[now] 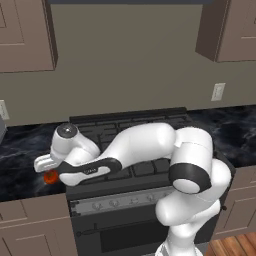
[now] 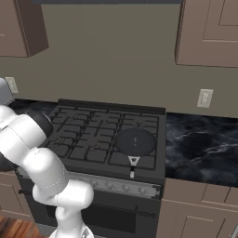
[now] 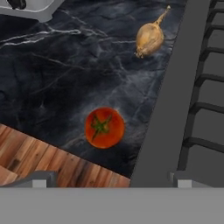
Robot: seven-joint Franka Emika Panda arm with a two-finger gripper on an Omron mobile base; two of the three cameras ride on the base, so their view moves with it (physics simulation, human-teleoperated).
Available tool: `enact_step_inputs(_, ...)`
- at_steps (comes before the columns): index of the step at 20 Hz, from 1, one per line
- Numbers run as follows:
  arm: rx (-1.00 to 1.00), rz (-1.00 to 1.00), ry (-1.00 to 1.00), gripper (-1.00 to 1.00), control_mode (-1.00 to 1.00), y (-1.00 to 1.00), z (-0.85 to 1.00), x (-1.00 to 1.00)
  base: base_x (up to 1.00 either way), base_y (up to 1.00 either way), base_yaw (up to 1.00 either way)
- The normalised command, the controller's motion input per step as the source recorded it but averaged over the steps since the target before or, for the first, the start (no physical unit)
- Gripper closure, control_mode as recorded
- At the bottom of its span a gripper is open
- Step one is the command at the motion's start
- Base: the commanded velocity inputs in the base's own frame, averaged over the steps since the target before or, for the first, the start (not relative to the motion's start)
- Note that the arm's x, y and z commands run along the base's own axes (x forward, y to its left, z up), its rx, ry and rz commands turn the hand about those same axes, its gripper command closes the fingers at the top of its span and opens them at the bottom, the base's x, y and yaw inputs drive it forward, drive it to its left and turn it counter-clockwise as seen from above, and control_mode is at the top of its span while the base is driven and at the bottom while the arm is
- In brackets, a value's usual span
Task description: Place the pan on the front right burner on the stove. Then place the tomato and the onion in the pan and turn on the front right burner.
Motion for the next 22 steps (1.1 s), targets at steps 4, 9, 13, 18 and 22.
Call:
enact_step_inputs(4,0.01,0.0,0.0,-1.0,-1.0,0.01,-0.23,0.0,0.0,0.0,0.0)
enact_step_inputs(9,0.0,0.0,-0.03,-1.0,-1.0,0.09,-0.06,0.01,0.0,0.0,0.0)
enact_step_inputs(13,0.0,0.0,-0.04,-1.0,-1.0,0.07,0.0,0.0,0.0,0.0,0.0)
enact_step_inputs(18,0.0,0.0,-0.02,-1.0,-1.0,0.0,0.0,0.0,0.0,0.0,0.0)
enact_step_inputs(22,0.0,0.0,0.0,-1.0,-1.0,0.0,0.0,0.0,0.0,0.0,0.0)
